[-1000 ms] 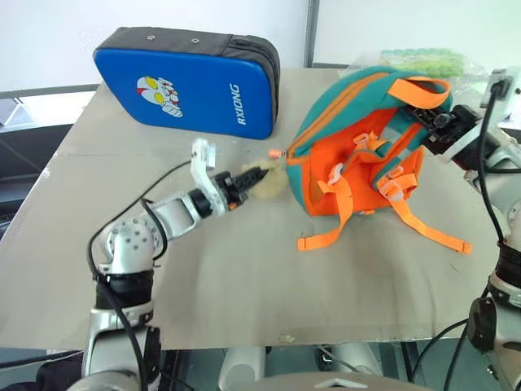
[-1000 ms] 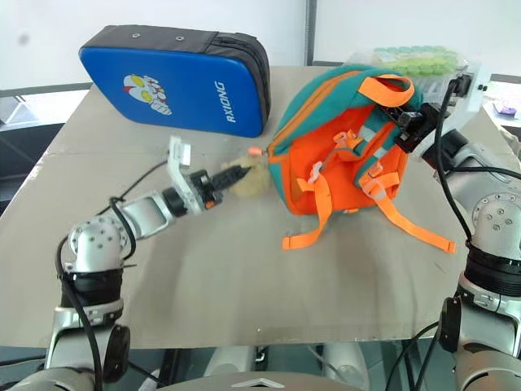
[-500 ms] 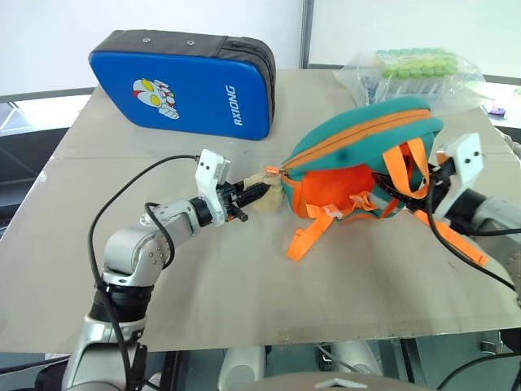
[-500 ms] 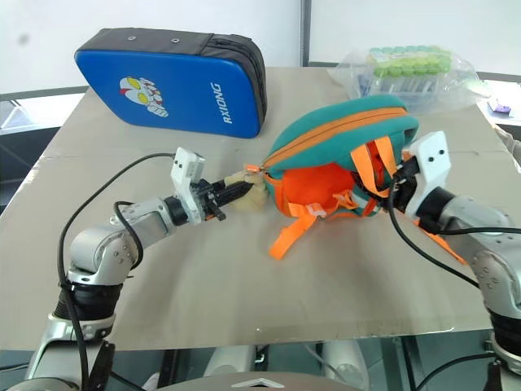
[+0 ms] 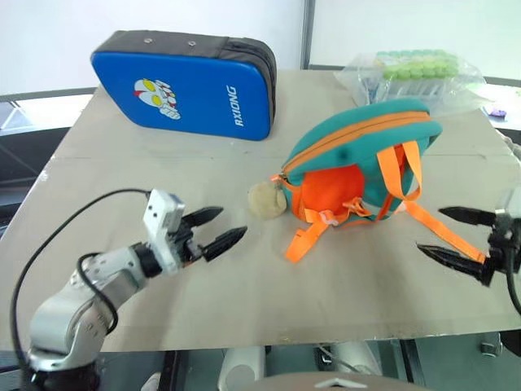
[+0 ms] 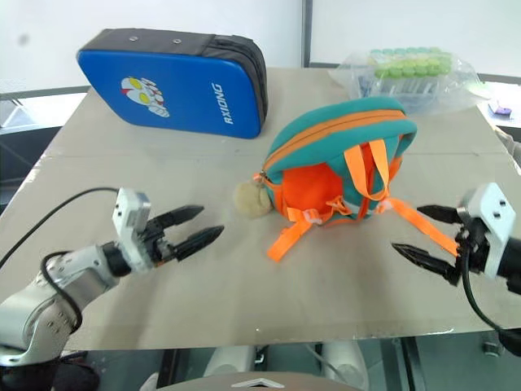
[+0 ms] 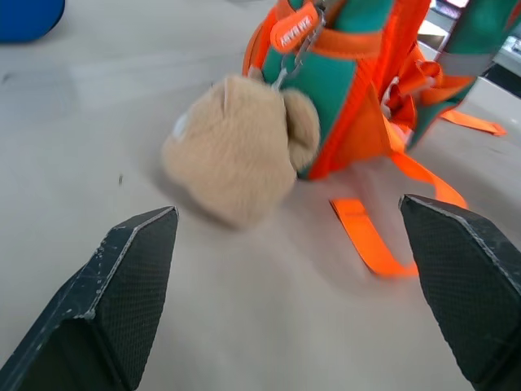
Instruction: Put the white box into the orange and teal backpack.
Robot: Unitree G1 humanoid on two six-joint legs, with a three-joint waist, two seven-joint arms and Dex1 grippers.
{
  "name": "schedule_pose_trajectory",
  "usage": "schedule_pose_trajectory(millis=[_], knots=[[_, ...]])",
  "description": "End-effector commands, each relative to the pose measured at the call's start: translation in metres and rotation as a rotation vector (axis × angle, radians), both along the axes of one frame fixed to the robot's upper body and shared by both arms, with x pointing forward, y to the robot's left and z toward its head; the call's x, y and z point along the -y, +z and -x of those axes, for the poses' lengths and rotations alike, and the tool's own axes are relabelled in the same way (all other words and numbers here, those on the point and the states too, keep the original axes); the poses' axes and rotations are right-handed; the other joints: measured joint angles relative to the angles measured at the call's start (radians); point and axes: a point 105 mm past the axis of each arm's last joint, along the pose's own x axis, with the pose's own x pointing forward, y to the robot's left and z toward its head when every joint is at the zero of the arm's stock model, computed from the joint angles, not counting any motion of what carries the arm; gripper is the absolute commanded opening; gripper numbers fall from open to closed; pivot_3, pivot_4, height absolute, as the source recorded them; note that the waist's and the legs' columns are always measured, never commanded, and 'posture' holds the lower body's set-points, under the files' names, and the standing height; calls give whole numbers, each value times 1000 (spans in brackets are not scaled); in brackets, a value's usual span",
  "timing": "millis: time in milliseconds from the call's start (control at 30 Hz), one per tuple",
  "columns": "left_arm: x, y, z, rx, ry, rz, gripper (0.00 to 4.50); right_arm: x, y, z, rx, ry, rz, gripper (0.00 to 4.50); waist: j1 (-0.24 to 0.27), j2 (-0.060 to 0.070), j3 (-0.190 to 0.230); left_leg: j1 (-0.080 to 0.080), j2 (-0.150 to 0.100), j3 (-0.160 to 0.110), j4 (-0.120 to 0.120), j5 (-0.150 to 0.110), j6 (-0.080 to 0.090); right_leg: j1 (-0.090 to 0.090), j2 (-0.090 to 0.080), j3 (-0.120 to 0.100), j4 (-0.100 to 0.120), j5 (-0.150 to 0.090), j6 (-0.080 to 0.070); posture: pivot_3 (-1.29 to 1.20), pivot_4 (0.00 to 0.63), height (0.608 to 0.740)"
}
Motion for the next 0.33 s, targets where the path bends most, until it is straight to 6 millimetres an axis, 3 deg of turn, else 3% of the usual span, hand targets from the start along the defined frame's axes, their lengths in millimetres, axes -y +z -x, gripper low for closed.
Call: schedule_pose_trajectory(millis=[33,167,333], knots=[[-11,3,20,39,8,-48,4433,20,-6,4,77,-35,51,4500,0,0,0,0,0,1,0,0,0,0,0,0,0,0,1,0,150,740],[-22,-9,40,-5,42,-73,4433,35,-20,11,93,-62,91,4500,0,0,0,5,1,2,0,0,0,3,-1,2,1,-1,1,0,150,740],[-26,-9,43,1,71,-85,4433,43,-30,15,83,-70,91,4500,6,1,0,9,2,1,-1,0,0,4,-2,4,1,-1,1,0,150,740]])
